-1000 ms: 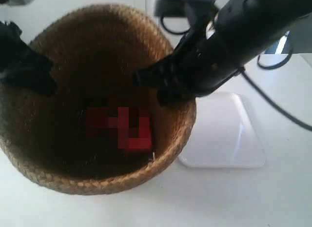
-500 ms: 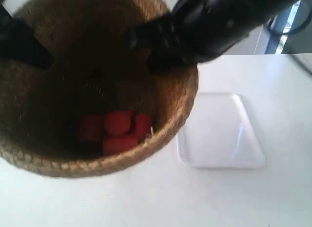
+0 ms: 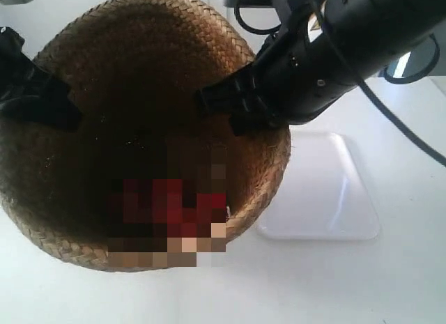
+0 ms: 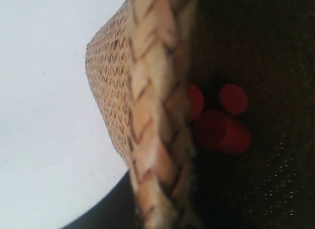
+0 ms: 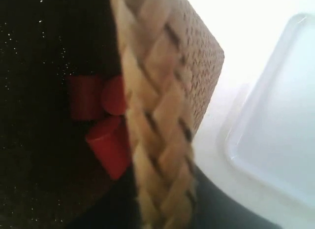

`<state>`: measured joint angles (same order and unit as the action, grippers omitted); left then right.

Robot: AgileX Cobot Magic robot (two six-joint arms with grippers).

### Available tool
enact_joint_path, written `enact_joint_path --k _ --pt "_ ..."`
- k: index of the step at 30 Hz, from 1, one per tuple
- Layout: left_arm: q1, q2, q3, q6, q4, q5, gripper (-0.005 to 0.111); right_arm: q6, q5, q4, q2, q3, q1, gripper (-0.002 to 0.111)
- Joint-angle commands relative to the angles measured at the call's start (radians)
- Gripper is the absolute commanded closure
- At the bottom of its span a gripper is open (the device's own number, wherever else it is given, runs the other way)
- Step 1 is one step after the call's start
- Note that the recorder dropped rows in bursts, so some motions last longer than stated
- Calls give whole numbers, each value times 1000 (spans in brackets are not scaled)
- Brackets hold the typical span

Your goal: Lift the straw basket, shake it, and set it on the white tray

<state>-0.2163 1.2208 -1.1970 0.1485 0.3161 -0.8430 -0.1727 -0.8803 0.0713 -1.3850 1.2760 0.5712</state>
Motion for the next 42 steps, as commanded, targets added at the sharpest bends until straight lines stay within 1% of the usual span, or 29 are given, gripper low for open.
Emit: enact_joint_path --k 1,4,7,10,13,16,18,20,22,24,28,33,36,39,42 --pt "-7 -17 -16 31 89 16 107 37 44 -20 9 8 6 108" --pt "-7 -21 -52 36 135 42 107 40 37 -54 9 16 -9 108" --pt "-7 -6 -119 51 213 69 107 37 13 -71 9 43 -84 108" --pt "-7 54 -192 60 249 49 107 68 -37 -64 9 79 -162 108" --pt "-13 144 -257 32 267 1 107 122 -107 -41 6 114 -225 108" --pt "-50 216 -297 12 267 -14 107 149 -174 -34 -3 138 -281 108" --pt "-87 257 -326 7 255 -7 107 173 -199 0 -6 144 -313 108" --pt "-130 287 -351 -24 197 20 107 190 -219 37 -11 146 -347 108" --pt "-173 321 -381 -99 101 42 107 204 -239 58 -20 147 -376 108" --pt "-208 354 -411 -155 45 44 107 217 -266 63 -33 147 -401 108" --pt "-275 408 -461 -195 39 70 107 230 -312 63 -54 173 -454 108" --pt "-319 463 -522 -294 43 151 107 239 -341 63 -93 253 -509 108" --pt "-335 502 -571 -321 43 156 107 251 -341 63 -134 300 -538 108" --pt "-335 542 -607 -374 56 156 107 254 -341 65 -173 321 -560 108" --pt "-335 584 -640 -392 82 155 107 275 -341 65 -209 331 -572 108"
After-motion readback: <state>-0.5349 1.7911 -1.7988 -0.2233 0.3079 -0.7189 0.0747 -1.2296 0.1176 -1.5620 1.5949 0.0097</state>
